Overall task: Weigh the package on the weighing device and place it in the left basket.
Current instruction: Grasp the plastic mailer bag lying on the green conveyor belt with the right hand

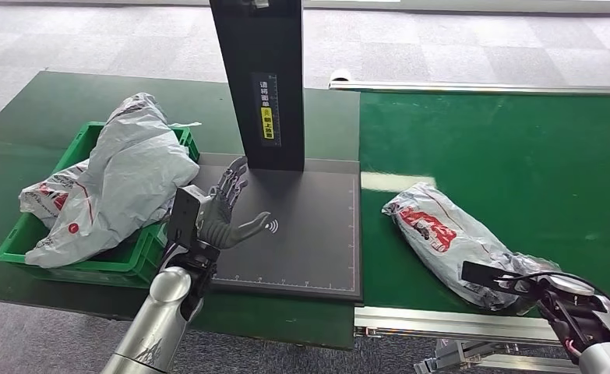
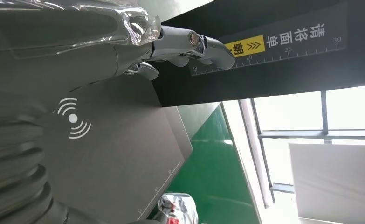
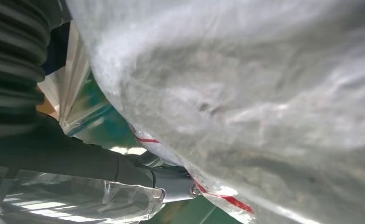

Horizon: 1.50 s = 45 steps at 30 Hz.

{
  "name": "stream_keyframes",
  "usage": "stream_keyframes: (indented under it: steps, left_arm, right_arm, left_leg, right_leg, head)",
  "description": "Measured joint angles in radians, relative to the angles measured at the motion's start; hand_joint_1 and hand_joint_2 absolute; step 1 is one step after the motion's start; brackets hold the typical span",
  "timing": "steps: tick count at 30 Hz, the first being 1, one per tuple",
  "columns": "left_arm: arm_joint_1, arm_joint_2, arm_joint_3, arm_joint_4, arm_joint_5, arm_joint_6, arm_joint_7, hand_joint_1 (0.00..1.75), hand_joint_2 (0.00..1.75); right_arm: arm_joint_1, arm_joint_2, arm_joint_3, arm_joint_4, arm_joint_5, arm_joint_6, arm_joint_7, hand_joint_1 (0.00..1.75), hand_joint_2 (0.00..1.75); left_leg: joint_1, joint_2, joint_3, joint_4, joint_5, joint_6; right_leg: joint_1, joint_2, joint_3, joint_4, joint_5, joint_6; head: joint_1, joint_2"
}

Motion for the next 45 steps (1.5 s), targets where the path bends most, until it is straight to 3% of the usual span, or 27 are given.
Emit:
stream_keyframes:
  steps: [1,2,11,22,25,33,39,45]
  left_arm:
    - [0.001,0.000,0.000,0.000,0.000,0.000,0.000,0.00,1.75]
    - [0.002,-0.001,0.000,0.000,0.000,0.002,0.000,0.00,1.75]
    - [0.026,-0.003,0.008,-0.020,-0.001,0.009,0.000,0.00,1.75]
    - [0.046,-0.003,0.026,-0.051,-0.007,0.010,0.000,0.00,1.75]
    - [0.057,-0.003,0.032,-0.068,-0.012,0.019,-0.006,0.00,1.75]
    - [0.108,-0.009,0.049,-0.154,-0.036,0.104,-0.090,0.00,1.75]
    - [0.114,-0.013,0.059,-0.188,-0.018,0.177,-0.151,0.00,1.75]
    - [0.105,-0.014,0.064,-0.189,0.027,0.247,-0.217,0.00,1.75]
  right_arm:
    - [-0.005,0.007,0.001,0.001,0.001,-0.003,-0.007,1.70,1.75]
    - [-0.011,0.014,0.002,0.003,0.003,-0.008,-0.016,1.75,1.75]
    - [-0.061,0.096,0.005,0.042,-0.029,-0.144,-0.093,1.75,1.75]
    - [-0.061,0.131,-0.023,0.045,-0.054,-0.210,-0.106,1.75,1.75]
    - [-0.060,0.140,-0.047,0.044,-0.090,-0.281,-0.127,1.75,1.75]
    - [0.003,0.184,-0.213,-0.097,-0.259,-0.593,-0.319,1.75,1.75]
    - [0.091,0.222,-0.344,-0.303,-0.365,-0.705,-0.482,1.75,1.75]
    - [0.177,0.269,-0.391,-0.487,-0.382,-0.869,-0.655,1.75,1.75]
  left_leg:
    - [0.000,0.000,0.000,0.000,0.000,0.000]
    - [0.000,0.000,0.000,0.000,0.000,0.000]
    - [0.000,-0.001,-0.001,0.000,0.001,0.000]
    - [0.000,-0.002,-0.003,0.000,0.001,0.000]
    - [0.000,-0.002,-0.003,0.000,0.001,0.000]
    - [0.000,-0.002,-0.003,0.000,0.001,0.000]
    - [0.000,-0.002,-0.004,0.000,0.001,0.000]
    - [0.000,-0.002,-0.004,0.000,0.001,0.000]
  right_leg:
    - [0.000,0.000,0.000,0.000,0.000,0.000]
    - [0.000,0.000,0.000,0.000,0.001,0.000]
    - [0.000,-0.001,-0.001,0.000,0.001,0.000]
    - [-0.001,-0.001,-0.002,0.000,0.001,0.000]
    - [-0.001,-0.001,-0.002,0.000,0.001,0.000]
    - [0.000,-0.001,-0.003,0.000,0.001,0.000]
    - [0.000,-0.001,-0.004,0.000,0.000,0.000]
    - [0.000,-0.001,-0.004,0.000,0.001,0.000]
  head:
    - [0.000,0.000]
    - [0.000,0.000]
    - [0.000,0.000]
    - [0.000,0.000]
    - [0.000,0.000]
    - [0.000,0.000]
    - [0.000,0.000]
    - [0.000,0.000]
